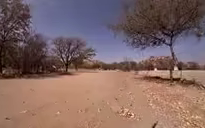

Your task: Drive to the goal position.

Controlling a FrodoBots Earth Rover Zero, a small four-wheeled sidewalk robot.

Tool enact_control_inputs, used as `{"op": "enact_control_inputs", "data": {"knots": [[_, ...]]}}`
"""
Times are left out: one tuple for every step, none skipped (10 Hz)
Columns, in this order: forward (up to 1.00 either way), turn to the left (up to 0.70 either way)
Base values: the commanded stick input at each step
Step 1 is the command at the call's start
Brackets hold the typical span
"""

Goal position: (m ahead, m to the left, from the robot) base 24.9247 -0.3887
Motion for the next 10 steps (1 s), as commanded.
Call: {"op": "enact_control_inputs", "data": {"knots": [[0.5,0.0],[0.5,0.0],[0.5,0.0],[0.5,0.0],[0.5,0.0],[0.5,0.0],[0.5,0.0],[0.5,0.0],[0.5,0.0],[0.5,0.0]]}}
